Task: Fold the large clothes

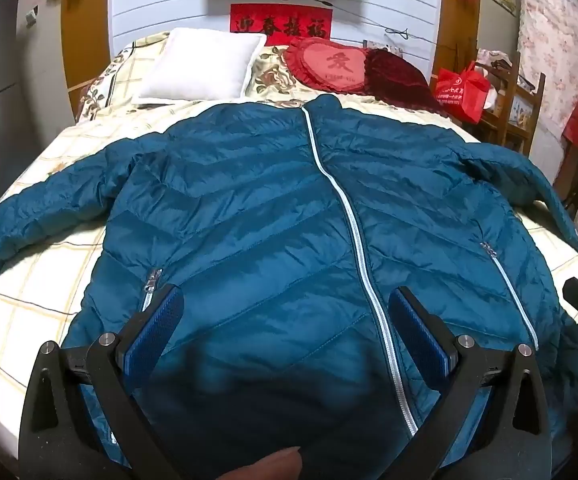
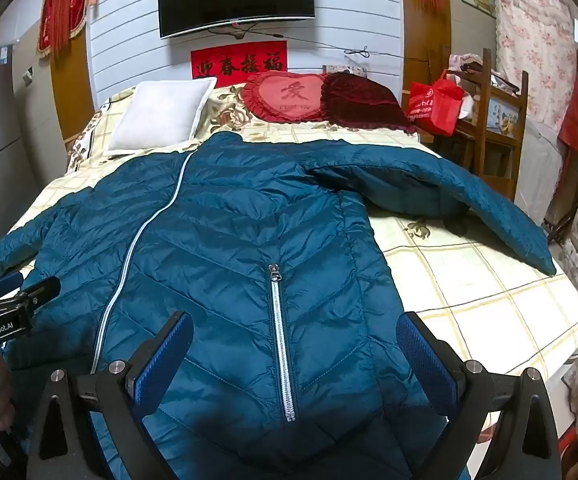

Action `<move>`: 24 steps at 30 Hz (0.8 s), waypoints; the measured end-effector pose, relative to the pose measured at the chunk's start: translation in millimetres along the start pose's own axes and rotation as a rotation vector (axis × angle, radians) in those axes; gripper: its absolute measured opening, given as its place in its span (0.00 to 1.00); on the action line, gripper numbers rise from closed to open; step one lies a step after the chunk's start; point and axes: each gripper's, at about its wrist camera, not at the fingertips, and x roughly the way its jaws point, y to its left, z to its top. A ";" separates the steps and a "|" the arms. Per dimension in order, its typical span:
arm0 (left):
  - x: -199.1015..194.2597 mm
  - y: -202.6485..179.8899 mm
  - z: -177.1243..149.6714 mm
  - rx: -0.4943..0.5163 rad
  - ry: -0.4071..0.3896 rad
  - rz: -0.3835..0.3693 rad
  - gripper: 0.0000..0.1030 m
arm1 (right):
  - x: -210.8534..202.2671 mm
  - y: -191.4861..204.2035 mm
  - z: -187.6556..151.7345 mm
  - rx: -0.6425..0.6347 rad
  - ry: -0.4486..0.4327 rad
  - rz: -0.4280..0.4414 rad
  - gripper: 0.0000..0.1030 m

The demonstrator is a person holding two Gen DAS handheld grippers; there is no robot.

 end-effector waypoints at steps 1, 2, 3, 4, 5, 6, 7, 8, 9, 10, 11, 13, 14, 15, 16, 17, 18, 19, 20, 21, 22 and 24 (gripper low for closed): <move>-0.1 -0.1 0.1 0.000 0.000 -0.003 1.00 | -0.1 0.0 0.0 0.001 -0.001 0.001 0.98; -0.3 -0.2 0.2 0.001 -0.001 -0.007 1.00 | -0.3 -0.3 -0.1 0.004 -0.003 0.003 0.98; -0.2 -0.6 0.2 0.003 -0.001 -0.014 1.00 | -0.5 -0.5 -0.1 0.005 -0.005 0.004 0.98; 0.2 -1.3 0.0 0.007 0.002 -0.020 1.00 | -0.6 -0.6 -0.1 0.005 -0.005 0.004 0.98; 1.3 -2.4 -0.5 0.011 0.007 -0.022 1.00 | -0.7 -0.6 -0.2 0.004 -0.006 0.004 0.98; 3.1 -4.0 -1.3 0.018 0.014 -0.020 1.00 | -0.8 -0.8 -0.2 0.005 -0.007 0.003 0.98; 5.4 -6.3 -2.3 0.027 0.024 -0.018 1.00 | -0.9 -0.8 -0.3 0.004 -0.007 0.003 0.98; 7.7 -8.8 -3.5 0.034 0.034 -0.020 1.00 | -0.9 -0.9 -0.3 0.005 -0.006 0.004 0.98; 10.4 -8.1 -12.9 0.023 0.042 -0.031 1.00 | -0.9 -0.9 -0.3 0.004 -0.006 0.004 0.98; 11.8 -9.9 -15.2 0.027 0.049 -0.038 1.00 | -1.0 -1.0 -0.3 0.003 -0.007 0.004 0.98; 12.7 -11.8 -17.4 0.033 0.053 -0.041 1.00 | -1.1 -1.0 -0.3 0.003 -0.006 0.004 0.98; 13.9 -15.6 -21.6 0.049 0.055 -0.039 1.00 | -1.0 -1.3 -0.3 0.005 -0.007 0.004 0.98; 14.7 -16.9 -23.6 0.055 0.058 -0.042 1.00 | -0.8 -1.3 -0.2 0.006 -0.007 0.004 0.98; 13.4 -20.4 -19.7 0.058 0.063 -0.041 1.00 | -0.8 -1.4 -0.2 0.005 -0.007 0.004 0.98; 12.7 -20.4 -14.8 0.056 0.071 -0.055 1.00 | -0.8 -1.5 -0.2 0.006 -0.007 0.005 0.98; 12.2 -20.9 -14.3 0.056 0.069 -0.061 1.00 | -0.9 -1.6 -0.3 0.006 -0.008 0.005 0.98; 11.4 -21.8 -14.7 0.056 0.067 -0.062 1.00 | -0.9 -1.8 -0.3 0.007 -0.008 0.006 0.98; 10.2 -22.3 -14.1 0.056 0.064 -0.068 1.00 | -0.8 -1.6 -0.1 0.007 -0.008 0.006 0.98; 9.0 -22.1 -14.4 0.055 0.061 -0.071 1.00 | -0.6 -1.1 0.0 0.006 -0.006 0.005 0.98; 9.0 -21.3 -13.8 0.055 0.063 -0.070 1.00 | -1.0 -1.2 0.1 0.007 -0.008 0.005 0.98; 9.8 -20.8 -13.9 0.054 0.066 -0.067 1.00 | -1.0 -1.2 0.2 0.008 -0.008 0.005 0.98; 11.2 -19.4 -15.0 0.048 0.074 -0.063 1.00 | -1.2 -1.0 0.3 0.005 -0.008 0.001 0.98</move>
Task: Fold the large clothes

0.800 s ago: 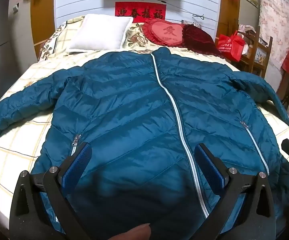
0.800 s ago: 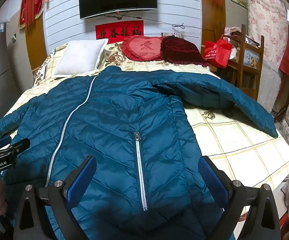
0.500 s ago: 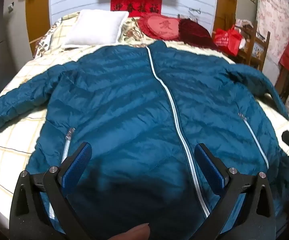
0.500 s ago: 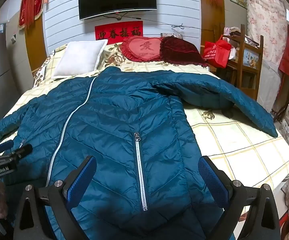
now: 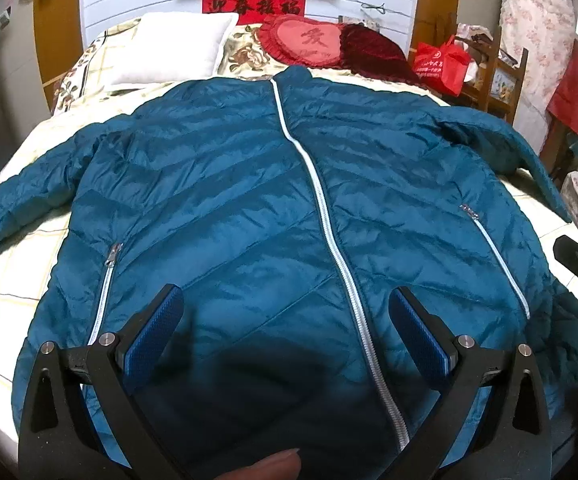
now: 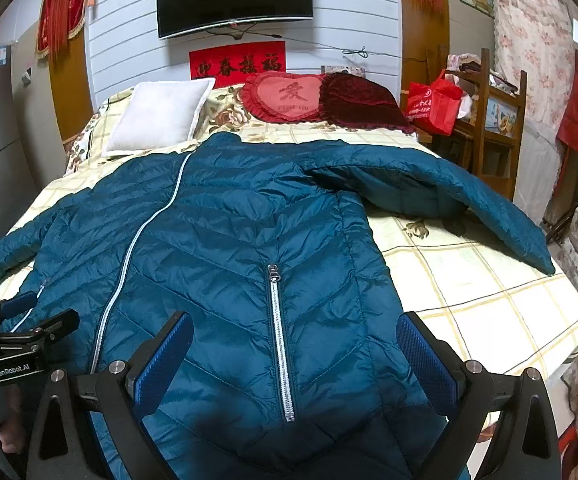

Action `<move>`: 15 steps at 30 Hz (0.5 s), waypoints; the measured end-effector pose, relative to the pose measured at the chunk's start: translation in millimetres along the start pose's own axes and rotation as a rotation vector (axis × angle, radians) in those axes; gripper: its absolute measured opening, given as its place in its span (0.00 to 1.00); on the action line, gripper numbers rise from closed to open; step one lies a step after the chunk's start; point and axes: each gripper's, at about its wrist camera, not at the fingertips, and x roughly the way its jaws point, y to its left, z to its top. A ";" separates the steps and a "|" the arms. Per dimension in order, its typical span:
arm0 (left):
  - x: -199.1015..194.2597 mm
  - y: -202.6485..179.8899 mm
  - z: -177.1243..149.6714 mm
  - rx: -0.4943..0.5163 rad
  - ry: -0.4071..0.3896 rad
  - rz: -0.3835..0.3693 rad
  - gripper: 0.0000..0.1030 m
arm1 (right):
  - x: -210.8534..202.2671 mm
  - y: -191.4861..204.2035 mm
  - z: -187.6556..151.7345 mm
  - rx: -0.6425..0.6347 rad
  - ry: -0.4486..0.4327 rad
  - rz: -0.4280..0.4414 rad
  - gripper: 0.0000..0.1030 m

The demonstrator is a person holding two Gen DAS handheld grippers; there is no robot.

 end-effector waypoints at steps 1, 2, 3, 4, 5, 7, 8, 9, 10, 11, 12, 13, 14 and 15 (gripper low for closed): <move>-0.2 2.0 0.1 -0.008 0.001 -0.008 1.00 | 0.0 0.2 0.1 0.000 0.000 0.000 0.98; -0.8 3.7 0.3 -0.017 -0.004 -0.017 1.00 | -0.1 0.1 0.1 -0.001 0.002 -0.002 0.98; -1.8 5.7 0.9 -0.027 -0.008 -0.023 1.00 | 1.2 1.8 -0.4 -0.002 0.002 -0.003 0.98; -3.2 8.6 1.9 -0.039 -0.014 -0.029 1.00 | 1.8 2.4 -0.5 -0.002 0.002 -0.003 0.98; -4.7 11.8 2.9 -0.054 -0.021 -0.036 1.00 | 2.0 2.0 -0.8 -0.003 0.001 -0.002 0.98; -5.9 16.3 4.4 -0.075 -0.032 -0.051 1.00 | 2.4 1.9 -0.4 -0.002 0.004 -0.003 0.98; -6.0 16.6 4.4 -0.080 -0.035 -0.052 1.00 | 2.1 1.9 -0.4 -0.002 0.003 -0.003 0.98; -6.2 17.4 4.7 -0.087 -0.039 -0.057 1.00 | 2.1 1.9 -0.4 -0.003 0.003 -0.003 0.98; -6.4 17.7 5.0 -0.092 -0.045 -0.069 1.00 | -0.1 0.4 -1.2 -0.001 0.003 -0.002 0.98; -6.9 17.1 4.9 -0.096 -0.053 -0.077 1.00 | -0.5 0.5 -1.7 0.000 0.002 -0.001 0.98; -7.8 16.9 4.6 -0.098 -0.063 -0.077 1.00 | 0.7 1.5 -0.8 -0.001 0.002 -0.002 0.98; -9.0 15.7 4.6 -0.091 -0.075 -0.068 1.00 | 0.9 1.4 -0.7 -0.001 0.003 -0.002 0.98; -9.6 13.7 4.6 -0.079 -0.078 -0.059 1.00 | 1.0 0.4 -1.1 0.000 0.002 -0.001 0.98; -9.5 11.6 4.7 -0.062 -0.075 -0.049 1.00 | 0.9 0.3 -1.1 0.001 0.002 -0.002 0.98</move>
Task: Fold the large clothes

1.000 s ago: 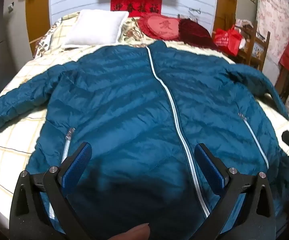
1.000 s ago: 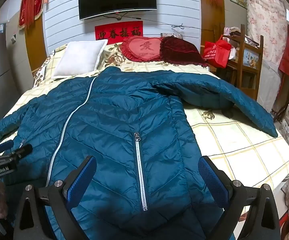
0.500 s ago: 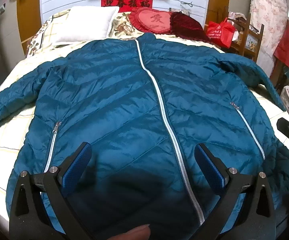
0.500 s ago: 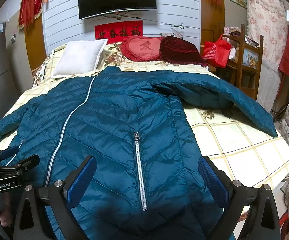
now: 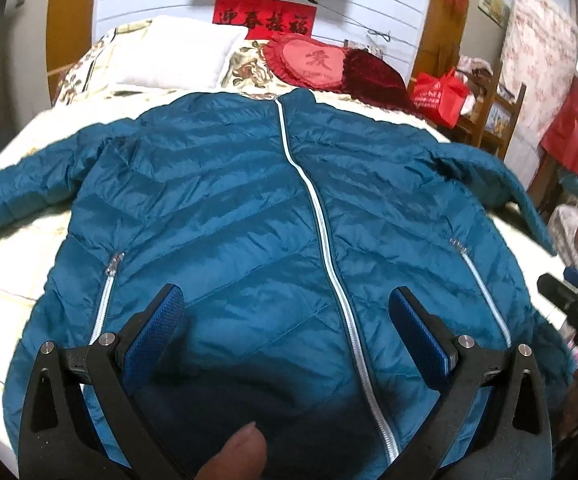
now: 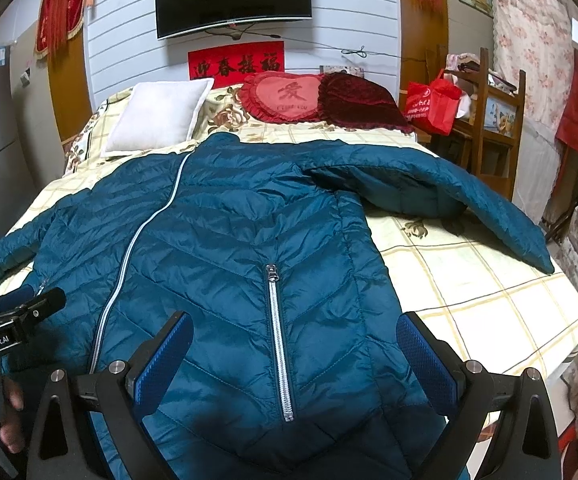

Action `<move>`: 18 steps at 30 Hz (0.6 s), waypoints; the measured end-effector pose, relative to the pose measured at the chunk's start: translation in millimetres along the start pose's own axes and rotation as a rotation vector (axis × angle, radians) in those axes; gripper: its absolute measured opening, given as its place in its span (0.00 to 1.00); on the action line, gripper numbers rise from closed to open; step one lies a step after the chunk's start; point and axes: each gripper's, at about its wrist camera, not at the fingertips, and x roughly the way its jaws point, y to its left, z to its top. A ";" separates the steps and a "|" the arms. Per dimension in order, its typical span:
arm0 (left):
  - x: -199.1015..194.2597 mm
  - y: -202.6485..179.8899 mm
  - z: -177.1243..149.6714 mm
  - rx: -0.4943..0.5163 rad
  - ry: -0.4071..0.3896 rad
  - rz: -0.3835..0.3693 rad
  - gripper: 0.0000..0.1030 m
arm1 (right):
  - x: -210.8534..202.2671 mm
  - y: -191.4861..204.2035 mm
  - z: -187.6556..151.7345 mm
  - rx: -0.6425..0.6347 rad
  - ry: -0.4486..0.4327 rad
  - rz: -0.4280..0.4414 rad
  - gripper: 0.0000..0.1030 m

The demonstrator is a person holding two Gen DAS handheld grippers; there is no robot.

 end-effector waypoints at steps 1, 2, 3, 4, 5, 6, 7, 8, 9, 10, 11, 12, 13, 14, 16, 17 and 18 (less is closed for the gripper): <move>-0.6 -2.6 -0.4 0.021 0.002 0.010 1.00 | -0.2 -0.9 0.9 0.003 -0.001 0.000 0.98; -0.2 -3.6 -0.5 0.036 0.006 0.017 1.00 | -0.4 -0.9 1.1 0.006 -0.003 0.001 0.98; 0.3 -4.7 -0.7 0.050 0.011 0.029 1.00 | -0.3 -1.1 0.8 0.010 -0.005 0.002 0.98; 0.9 -4.9 -1.2 0.056 0.014 0.042 1.00 | -2.3 -4.4 1.3 0.015 -0.008 0.002 0.98; 1.5 -4.4 -1.6 0.058 0.015 0.057 1.00 | -3.1 -5.5 1.1 0.018 -0.011 0.004 0.98; 2.6 -3.4 -1.8 0.058 0.019 0.065 1.00 | -3.4 -5.6 1.1 0.018 -0.012 0.004 0.98; 3.8 -2.2 -1.7 0.057 0.023 0.064 1.00 | -3.7 -6.0 1.3 0.018 -0.012 0.006 0.98; 4.2 -0.7 -1.8 0.051 0.023 0.066 1.00 | -3.7 -5.9 1.2 0.019 -0.012 0.005 0.98; 4.3 -0.2 -1.9 0.048 0.022 0.066 1.00 | -3.9 -5.8 1.2 0.019 -0.012 0.005 0.98; 4.2 -0.5 -2.2 0.051 0.023 0.049 1.00 | -3.7 -5.6 1.2 0.020 -0.012 0.005 0.98; 3.8 -1.0 -2.5 0.053 0.024 0.035 1.00 | -4.0 -5.5 1.3 0.021 -0.013 0.006 0.98; 3.7 -1.7 -3.0 0.054 0.023 0.035 1.00 | -3.8 -6.1 1.4 0.023 -0.013 0.006 0.98; 4.1 -2.0 -4.0 0.052 0.023 0.033 1.00 | -4.3 -6.4 1.5 0.024 -0.014 0.006 0.98; 4.3 -1.9 -3.6 0.049 0.026 0.026 1.00 | -4.6 -6.3 1.6 0.025 -0.015 0.006 0.98; 4.9 -0.4 -3.5 0.032 0.031 0.007 1.00 | -4.7 -6.9 1.5 0.027 -0.017 0.006 0.98; 5.9 0.2 -2.8 0.022 0.035 -0.002 1.00 | -4.6 -6.7 1.7 0.026 -0.016 0.006 0.98; 7.4 1.6 -2.6 0.010 0.044 -0.016 1.00 | -4.6 -7.1 1.3 0.026 -0.015 0.006 0.98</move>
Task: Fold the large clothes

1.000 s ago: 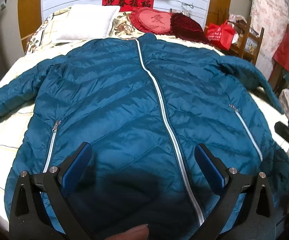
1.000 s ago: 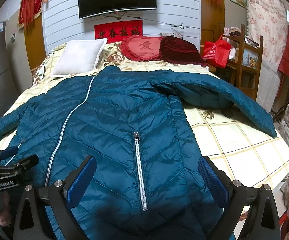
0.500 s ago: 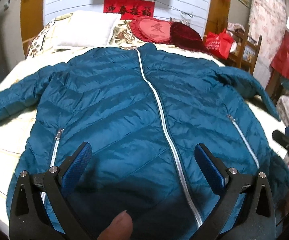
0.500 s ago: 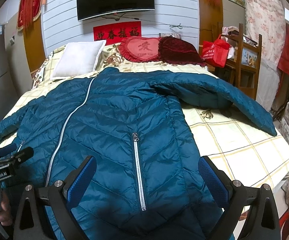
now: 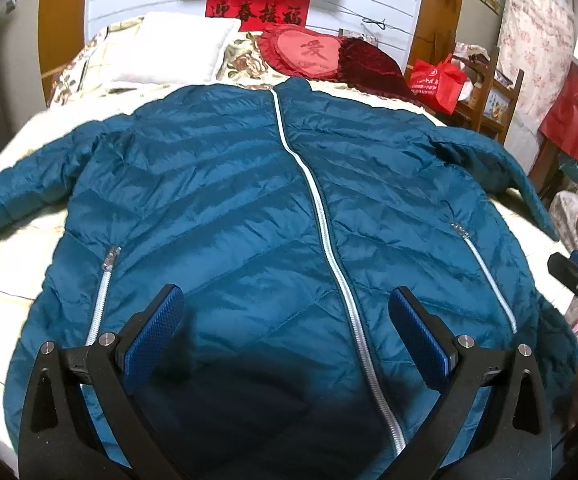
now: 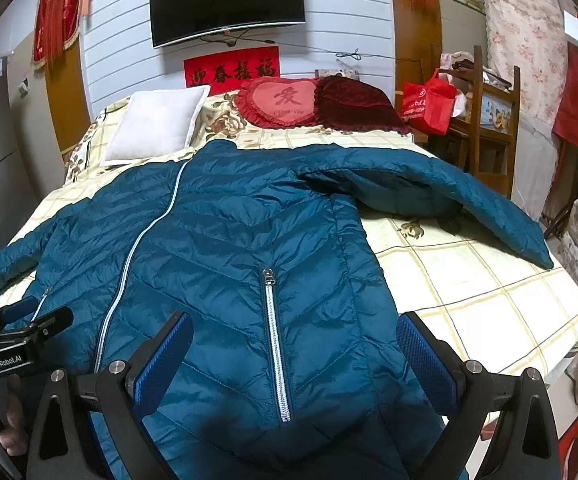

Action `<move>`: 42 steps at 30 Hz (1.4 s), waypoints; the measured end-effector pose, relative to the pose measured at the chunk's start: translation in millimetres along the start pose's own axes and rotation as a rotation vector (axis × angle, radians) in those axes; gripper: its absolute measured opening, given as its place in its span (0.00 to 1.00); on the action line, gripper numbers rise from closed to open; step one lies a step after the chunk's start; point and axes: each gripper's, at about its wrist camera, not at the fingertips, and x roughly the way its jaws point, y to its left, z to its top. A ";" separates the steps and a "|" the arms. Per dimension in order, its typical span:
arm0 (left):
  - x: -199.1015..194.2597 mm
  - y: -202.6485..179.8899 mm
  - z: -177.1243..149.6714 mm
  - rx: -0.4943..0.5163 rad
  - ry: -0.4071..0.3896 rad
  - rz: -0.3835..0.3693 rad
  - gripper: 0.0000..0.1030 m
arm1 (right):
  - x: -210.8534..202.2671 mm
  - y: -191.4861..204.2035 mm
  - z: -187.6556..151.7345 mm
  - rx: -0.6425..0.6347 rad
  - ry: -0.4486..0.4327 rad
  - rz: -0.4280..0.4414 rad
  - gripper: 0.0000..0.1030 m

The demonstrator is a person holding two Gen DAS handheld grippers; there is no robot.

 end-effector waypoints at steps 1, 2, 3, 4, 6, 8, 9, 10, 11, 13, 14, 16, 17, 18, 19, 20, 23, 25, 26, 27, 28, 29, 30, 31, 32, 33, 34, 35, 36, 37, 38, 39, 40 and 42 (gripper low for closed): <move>1.2 0.7 0.1 -0.006 0.007 -0.006 1.00 | -0.3 -0.3 -0.1 0.000 0.001 -0.001 0.98; 2.2 1.0 0.6 -0.010 0.011 -0.006 1.00 | -0.5 -1.2 -0.1 0.000 0.002 -0.002 0.98; 3.0 2.0 0.9 -0.014 0.015 -0.004 1.00 | -0.8 -2.1 -0.2 0.000 0.003 -0.005 0.98; 4.1 3.0 1.5 -0.019 0.019 0.002 1.00 | -1.5 -2.8 -0.2 0.000 0.002 -0.010 0.98; 6.9 4.4 2.7 -0.034 0.028 0.018 1.00 | -3.7 -4.5 -0.7 -0.004 -0.002 -0.025 0.98; 7.8 4.5 2.6 -0.033 0.031 0.034 1.00 | -5.7 -6.6 -1.3 -0.016 0.000 -0.041 0.98; 7.3 4.2 2.6 -0.025 0.025 0.042 1.00 | -8.1 -9.4 -1.4 -0.020 0.004 -0.052 0.98; 6.3 3.9 2.2 -0.017 0.019 0.046 1.00 | -10.9 -12.2 -0.4 -0.015 0.009 -0.058 0.98; 5.0 5.0 1.8 -0.015 0.014 0.043 1.00 | -15.2 -15.7 1.2 -0.005 0.012 -0.059 0.98; 4.0 9.6 1.1 -0.034 0.015 0.031 1.00 | -28.1 -23.8 2.9 0.022 -0.002 -0.050 0.98; 4.2 12.3 1.6 -0.045 0.017 0.030 1.00 | -33.9 -25.9 3.1 0.026 -0.009 -0.047 0.98; 5.2 18.7 1.8 -0.072 0.023 0.035 1.00 | -40.5 -26.0 4.2 0.019 -0.014 -0.045 0.98; 5.5 22.5 2.0 -0.086 0.026 0.041 1.00 | -43.7 -23.7 4.4 0.013 -0.021 -0.047 0.98; 5.5 25.0 2.4 -0.095 0.026 0.045 1.00 | -46.2 -21.9 4.0 0.004 -0.031 -0.052 0.98; 5.0 28.4 2.4 -0.108 0.026 0.047 1.00 | -46.0 -19.1 2.9 -0.008 -0.038 -0.052 0.98; 3.9 31.6 2.1 -0.122 0.023 0.046 1.00 | -44.4 -15.8 -0.1 -0.026 -0.046 -0.049 0.98; 1.6 35.1 0.8 -0.140 0.018 0.050 1.00 | -30.3 -11.8 -5.0 -0.043 -0.015 -0.046 0.98; 1.5 34.1 1.1 -0.139 0.020 0.054 1.00 | -27.7 -10.2 -2.5 -0.032 -0.020 -0.043 0.98; 1.2 32.8 1.4 -0.135 0.018 0.055 1.00 | -27.4 -9.0 -3.1 -0.034 -0.021 -0.038 0.98; 0.7 31.6 1.4 -0.129 0.016 0.056 1.00 | -26.7 -6.9 -2.8 -0.035 -0.024 -0.027 0.98; -0.5 30.3 1.5 -0.122 0.011 0.060 1.00 | -27.0 -5.2 -2.5 -0.036 -0.030 -0.021 0.98; -2.2 28.5 1.7 -0.111 0.002 0.069 1.00 | -26.6 -3.2 -2.5 -0.039 -0.032 -0.017 0.98; -3.2 27.7 2.2 -0.104 -0.007 0.080 1.00 | -24.7 0.3 -1.5 -0.047 -0.028 -0.017 0.98; -5.0 26.3 3.0 -0.093 -0.020 0.094 1.00 | -22.7 2.9 -0.4 -0.052 -0.022 -0.019 0.98; -6.7 25.0 4.3 -0.082 -0.032 0.109 1.00 | -19.7 5.8 1.4 -0.058 -0.010 -0.019 0.98; -7.6 24.9 5.7 -0.077 -0.039 0.117 1.00 | -17.6 7.8 3.2 -0.058 -0.008 -0.015 0.98; -8.6 24.5 7.2 -0.070 -0.051 0.130 1.00 | -16.7 9.4 6.3 -0.053 -0.018 -0.007 0.98; -8.4 25.2 8.4 -0.069 -0.055 0.134 1.00 | -16.8 11.7 11.5 -0.046 -0.047 0.019 0.98; -7.7 25.8 9.5 -0.068 -0.056 0.138 1.00 | -17.7 15.0 16.4 -0.045 -0.081 0.037 0.98; -6.4 26.8 11.1 -0.068 -0.054 0.139 1.00 | -18.4 18.3 22.1 -0.047 -0.114 0.043 0.98; -5.3 27.9 11.9 -0.071 -0.052 0.140 1.00 | -18.3 22.3 29.9 -0.048 -0.148 0.049 0.98; -4.5 29.2 12.8 -0.077 -0.052 0.143 1.00 | -16.3 26.3 37.5 -0.046 -0.167 0.067 0.98; -3.4 31.7 13.9 -0.086 -0.050 0.150 1.00 | -13.9 29.3 43.9 -0.047 -0.180 0.088 0.98; -2.3 33.5 14.6 -0.093 -0.046 0.155 1.00 | -3.9 37.6 56.8 -0.065 -0.219 0.114 0.98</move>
